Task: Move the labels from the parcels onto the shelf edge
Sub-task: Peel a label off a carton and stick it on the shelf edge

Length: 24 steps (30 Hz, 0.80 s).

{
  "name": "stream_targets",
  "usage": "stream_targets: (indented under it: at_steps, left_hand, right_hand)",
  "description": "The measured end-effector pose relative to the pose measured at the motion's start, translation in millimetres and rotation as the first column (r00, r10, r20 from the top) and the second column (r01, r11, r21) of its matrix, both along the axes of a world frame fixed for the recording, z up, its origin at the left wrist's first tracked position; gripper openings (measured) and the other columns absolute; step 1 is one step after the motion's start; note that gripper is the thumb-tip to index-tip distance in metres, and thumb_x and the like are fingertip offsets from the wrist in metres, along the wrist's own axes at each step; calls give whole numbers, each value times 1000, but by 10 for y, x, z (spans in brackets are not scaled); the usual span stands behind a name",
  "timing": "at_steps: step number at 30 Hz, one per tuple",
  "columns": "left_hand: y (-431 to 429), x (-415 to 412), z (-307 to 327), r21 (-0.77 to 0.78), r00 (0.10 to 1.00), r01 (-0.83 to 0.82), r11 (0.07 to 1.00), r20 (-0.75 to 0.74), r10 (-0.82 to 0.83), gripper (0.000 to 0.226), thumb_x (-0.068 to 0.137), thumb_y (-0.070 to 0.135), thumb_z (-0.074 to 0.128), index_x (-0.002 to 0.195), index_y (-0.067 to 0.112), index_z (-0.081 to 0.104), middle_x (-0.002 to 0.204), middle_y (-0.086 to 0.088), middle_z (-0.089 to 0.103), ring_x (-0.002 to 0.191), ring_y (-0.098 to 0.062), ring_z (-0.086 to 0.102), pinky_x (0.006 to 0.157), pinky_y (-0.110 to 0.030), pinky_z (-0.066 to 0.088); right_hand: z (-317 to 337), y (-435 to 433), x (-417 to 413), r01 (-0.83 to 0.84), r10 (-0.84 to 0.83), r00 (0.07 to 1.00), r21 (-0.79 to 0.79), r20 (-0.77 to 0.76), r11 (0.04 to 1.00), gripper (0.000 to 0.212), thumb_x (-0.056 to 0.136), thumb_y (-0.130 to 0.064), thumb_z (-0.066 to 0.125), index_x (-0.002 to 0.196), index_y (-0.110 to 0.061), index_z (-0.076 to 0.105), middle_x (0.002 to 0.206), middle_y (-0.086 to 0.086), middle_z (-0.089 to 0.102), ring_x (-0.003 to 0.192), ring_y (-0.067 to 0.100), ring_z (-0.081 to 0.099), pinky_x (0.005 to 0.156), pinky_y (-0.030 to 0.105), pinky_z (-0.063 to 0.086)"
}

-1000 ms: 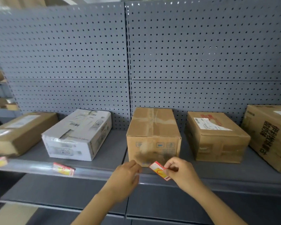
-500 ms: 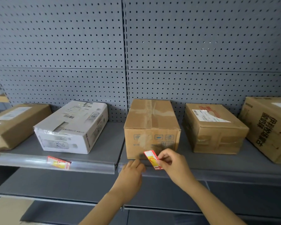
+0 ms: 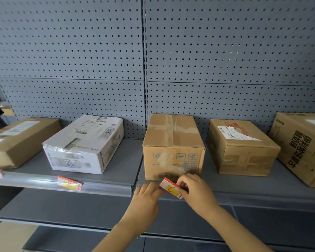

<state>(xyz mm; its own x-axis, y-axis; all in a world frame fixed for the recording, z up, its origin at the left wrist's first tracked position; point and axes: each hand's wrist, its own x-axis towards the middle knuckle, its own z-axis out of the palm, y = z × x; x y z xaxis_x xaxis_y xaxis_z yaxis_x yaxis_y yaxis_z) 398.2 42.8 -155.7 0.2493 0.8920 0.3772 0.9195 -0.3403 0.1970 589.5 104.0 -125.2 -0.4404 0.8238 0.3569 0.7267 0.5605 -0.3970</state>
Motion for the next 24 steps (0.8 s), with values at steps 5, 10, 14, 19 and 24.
stream_targets:
  at_steps: [5, 10, 14, 19, 24]
  left_hand:
    - [-1, -40, 31, -25, 999, 3, 1000, -52, -4, 37, 64, 8, 52, 97, 25, 56, 90, 4, 62, 77, -20, 58, 68, -30, 47]
    - [13, -29, 78, -26, 998, 4, 1000, -61, -6, 37, 69, 8, 51, 104, 22, 55, 94, 0, 63, 82, -25, 59, 70, -34, 45]
    - [-18, -2, 179, -1, 997, 26, 1000, -68, -26, 32, 81, 10, 42, 110, 18, 53, 106, -4, 60, 96, -26, 53, 82, -35, 38]
    - [35, 57, 402, 33, 990, 131, 991, -57, -129, 16, 83, 12, 48, 94, 17, 59, 95, -3, 64, 84, -25, 57, 69, -31, 40]
    - [226, 350, 743, 19, 962, 272, 962, -16, -272, 13, 85, 19, 47, 92, 17, 58, 96, -1, 62, 86, -21, 54, 71, -31, 41]
  right_hand:
    - [16, -31, 0, -30, 21, 994, 80, 110, 996, 12, 83, -25, 67, 95, -23, 64, 97, -10, 64, 88, 9, 52, 72, 22, 43]
    - [37, -95, -41, -70, 21, 955, 157, 295, 985, 22, 87, -23, 59, 109, -23, 61, 107, -6, 64, 97, 18, 54, 78, 31, 44]
    - [21, -158, -11, -27, -10, 967, 142, 255, 990, 35, 88, -21, 59, 122, -25, 58, 114, -6, 62, 102, 18, 53, 82, 32, 45]
    - [221, -251, 90, 32, -44, 992, 110, 116, 993, 31, 90, -24, 56, 121, -27, 58, 117, -9, 60, 108, 13, 51, 91, 30, 45]
    - [496, -328, 325, 115, -118, 993, 110, 14, 987, 19, 89, -20, 57, 107, -24, 64, 105, -9, 66, 100, 11, 54, 80, 25, 46]
